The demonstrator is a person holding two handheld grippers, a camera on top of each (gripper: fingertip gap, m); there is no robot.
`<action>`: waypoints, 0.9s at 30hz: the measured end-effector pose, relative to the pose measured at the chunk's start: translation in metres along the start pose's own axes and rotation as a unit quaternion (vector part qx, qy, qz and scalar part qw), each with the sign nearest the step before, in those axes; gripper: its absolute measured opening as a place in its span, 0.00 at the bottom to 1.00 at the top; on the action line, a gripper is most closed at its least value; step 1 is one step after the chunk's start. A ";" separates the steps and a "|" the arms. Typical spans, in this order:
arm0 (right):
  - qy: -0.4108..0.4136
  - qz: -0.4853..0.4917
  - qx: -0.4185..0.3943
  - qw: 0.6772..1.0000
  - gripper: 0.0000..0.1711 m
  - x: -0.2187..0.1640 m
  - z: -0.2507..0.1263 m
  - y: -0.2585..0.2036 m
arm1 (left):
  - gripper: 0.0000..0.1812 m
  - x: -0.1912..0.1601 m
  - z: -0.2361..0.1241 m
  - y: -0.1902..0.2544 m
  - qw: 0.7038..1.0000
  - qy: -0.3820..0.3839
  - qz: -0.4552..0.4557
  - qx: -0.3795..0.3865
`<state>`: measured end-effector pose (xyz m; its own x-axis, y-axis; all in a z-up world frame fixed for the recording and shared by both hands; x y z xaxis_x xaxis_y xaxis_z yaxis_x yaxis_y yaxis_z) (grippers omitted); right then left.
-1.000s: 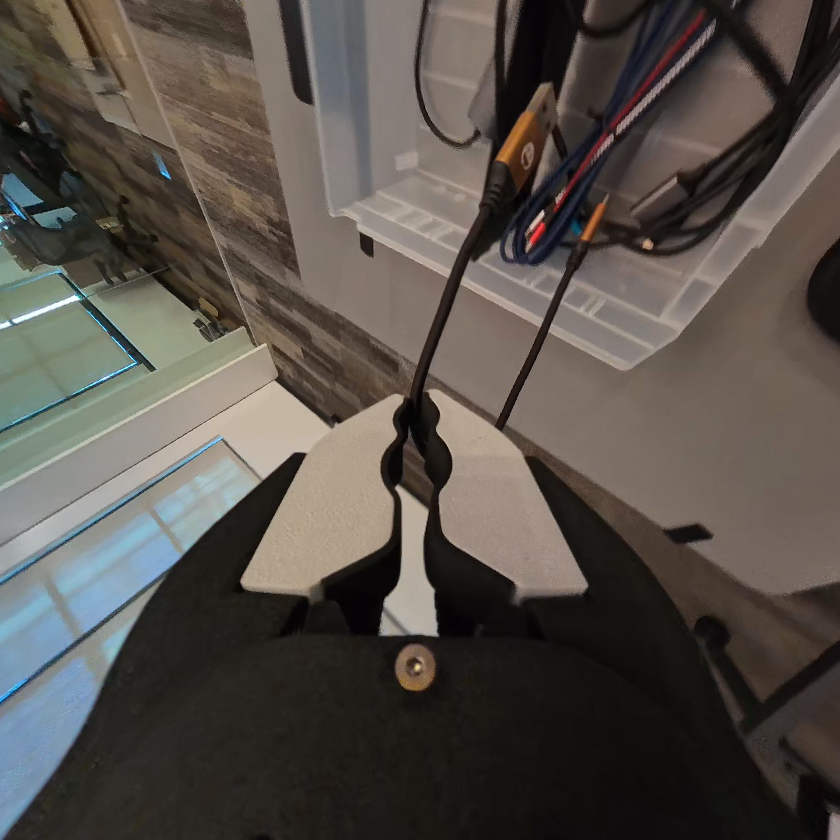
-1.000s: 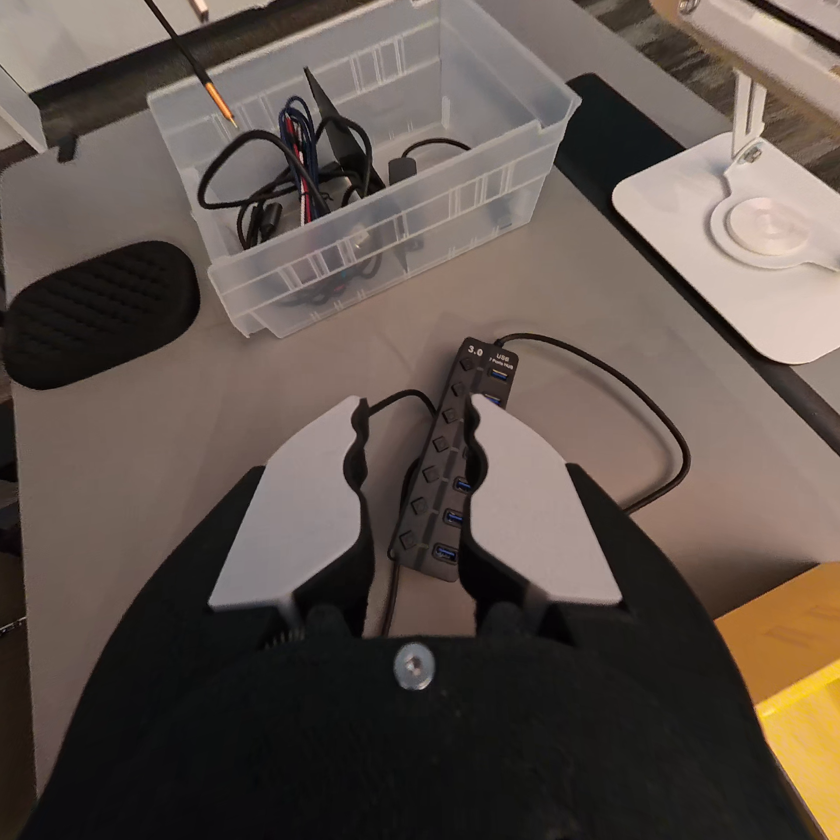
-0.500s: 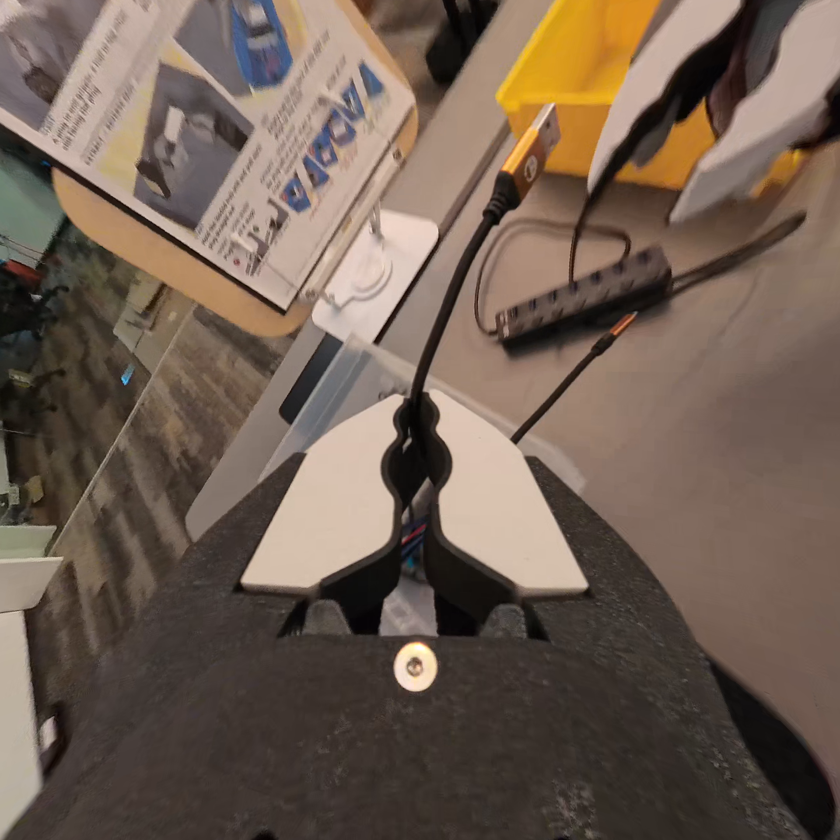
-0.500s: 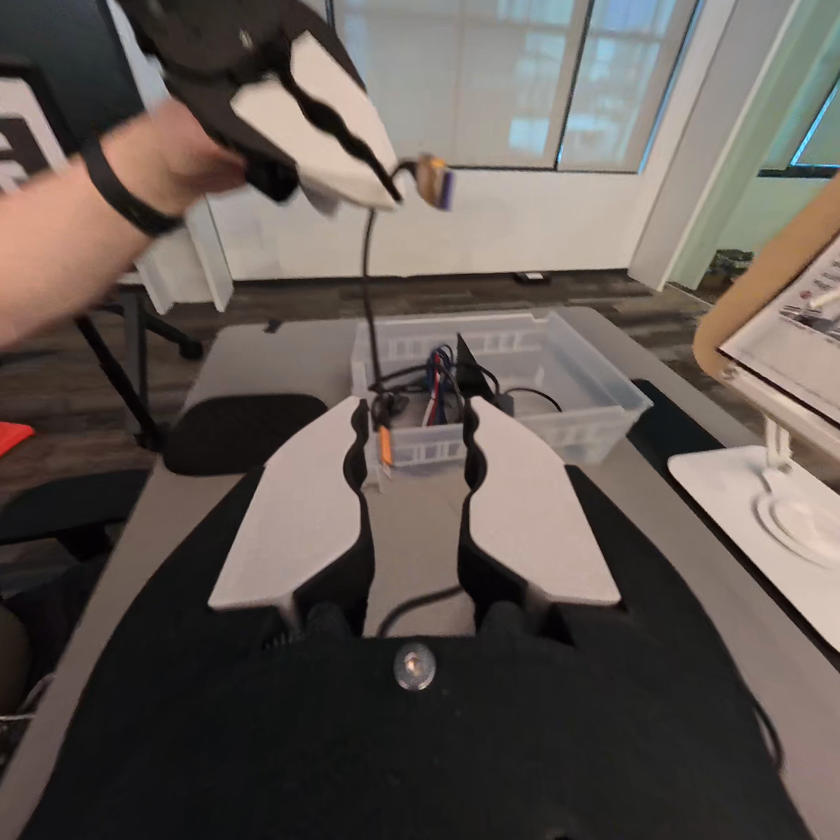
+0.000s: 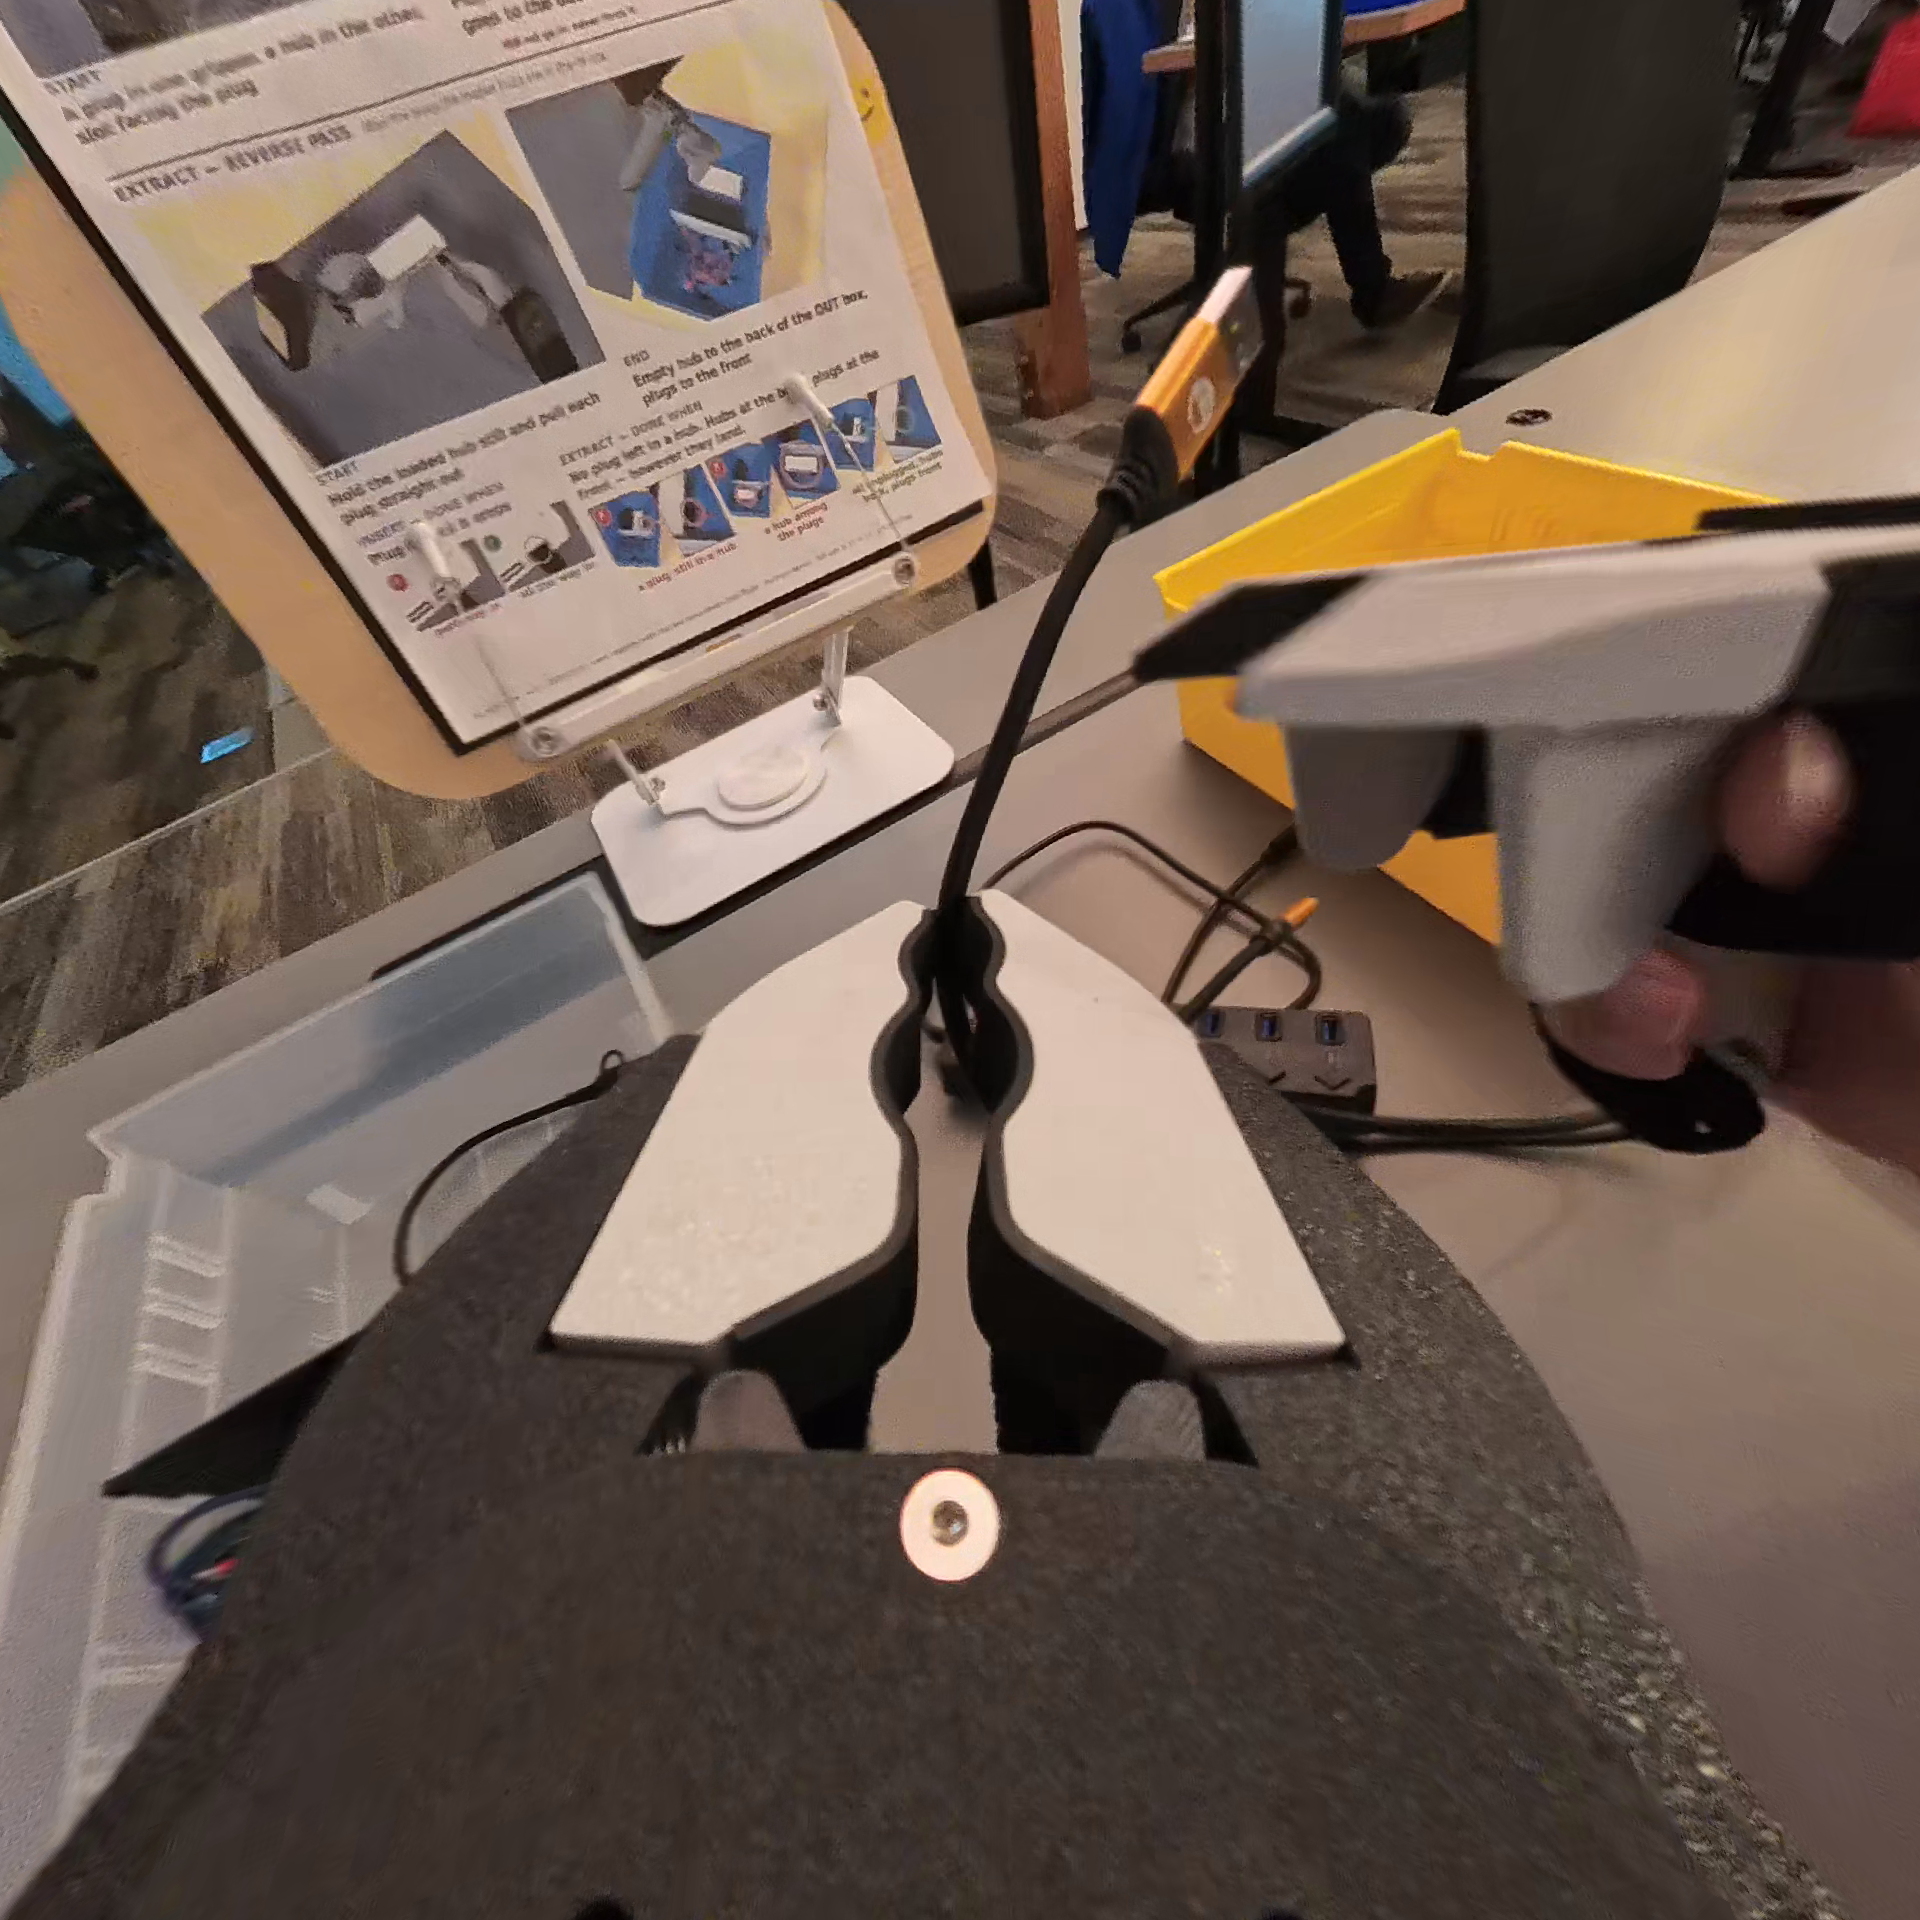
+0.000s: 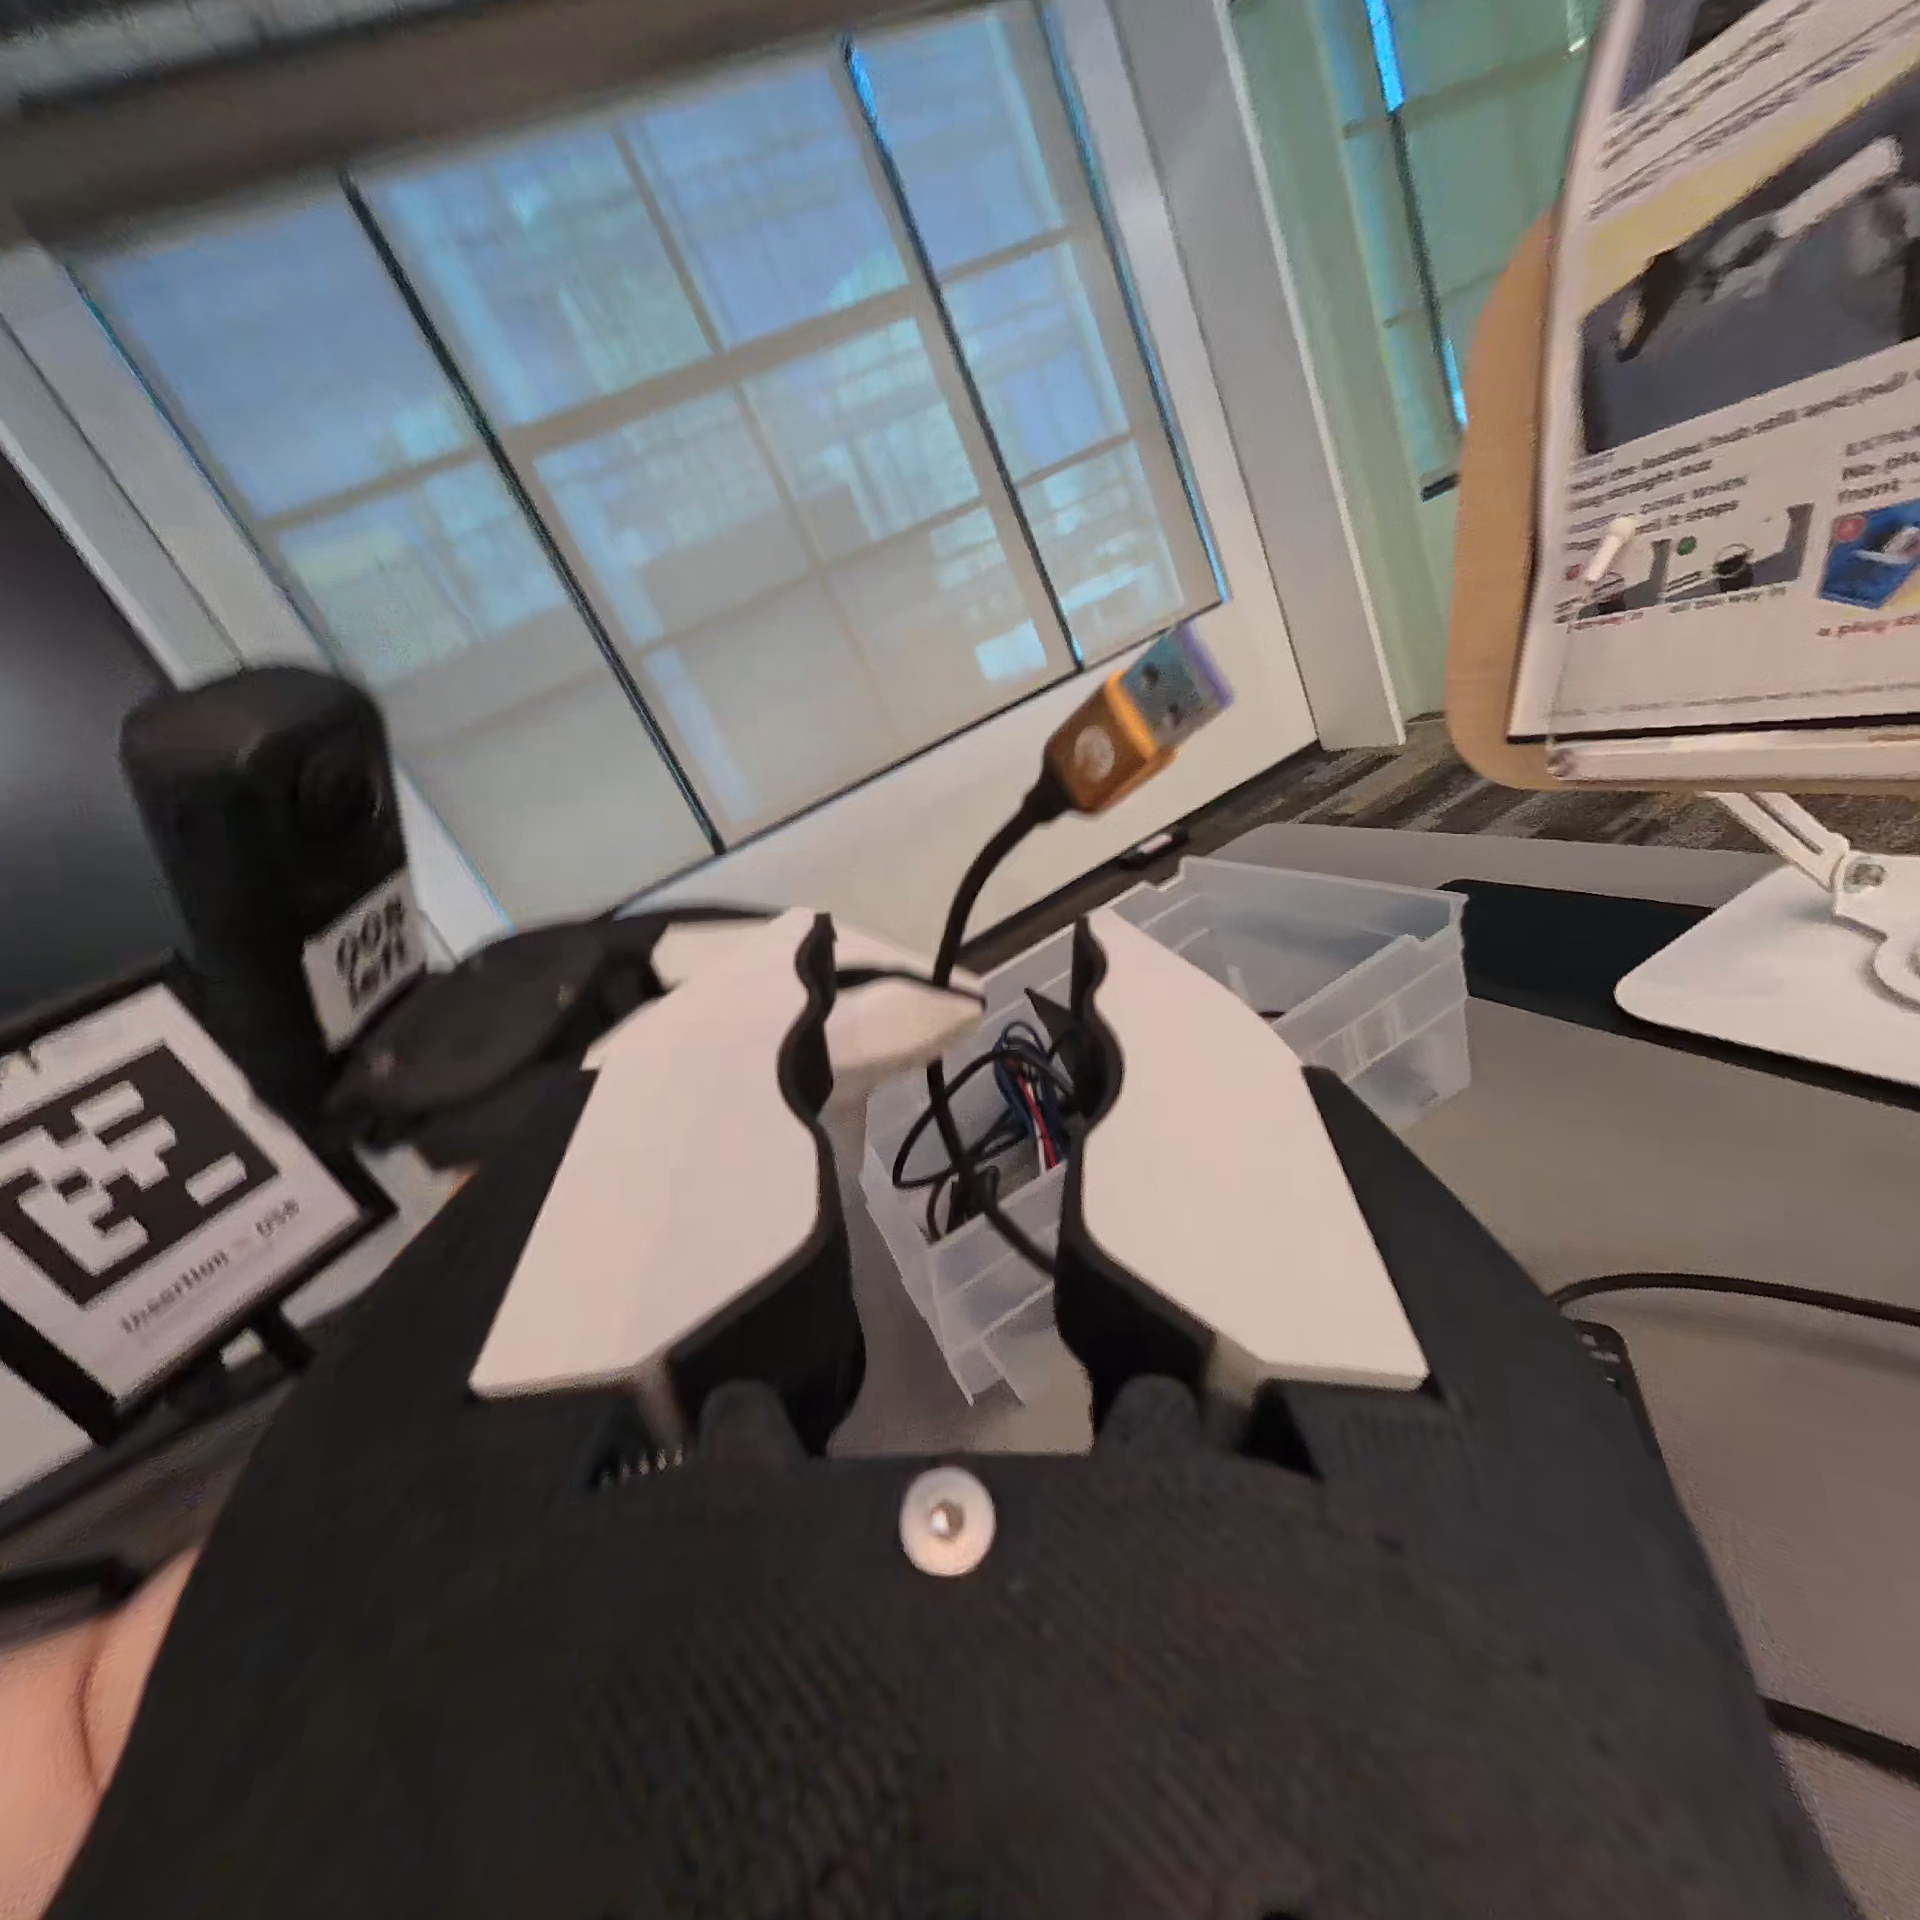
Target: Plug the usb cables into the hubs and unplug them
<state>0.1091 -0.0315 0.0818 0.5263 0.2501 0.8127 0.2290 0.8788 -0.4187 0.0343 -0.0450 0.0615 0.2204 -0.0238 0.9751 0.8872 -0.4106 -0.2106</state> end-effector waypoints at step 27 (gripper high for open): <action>-0.237 0.026 0.040 0.970 0.05 0.015 -0.022 0.013 | 0.12 -0.038 -0.003 0.075 0.980 0.054 -0.152 -0.120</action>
<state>0.1382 -0.0252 0.0791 0.0947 0.4366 0.8947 0.1381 0.8842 -0.4461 0.0913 -0.0779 0.0084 -0.0945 0.0425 0.9946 0.7819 -0.6152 0.1006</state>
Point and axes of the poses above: each gripper's, where its closed fingertips meet, z out along the fingers, x out of its top, y = z × x across the jaws, the point moved 3 cm from there along -z, back along the fingers, and after that the axes turned 13 degrees about y, right-handed, at the moved point
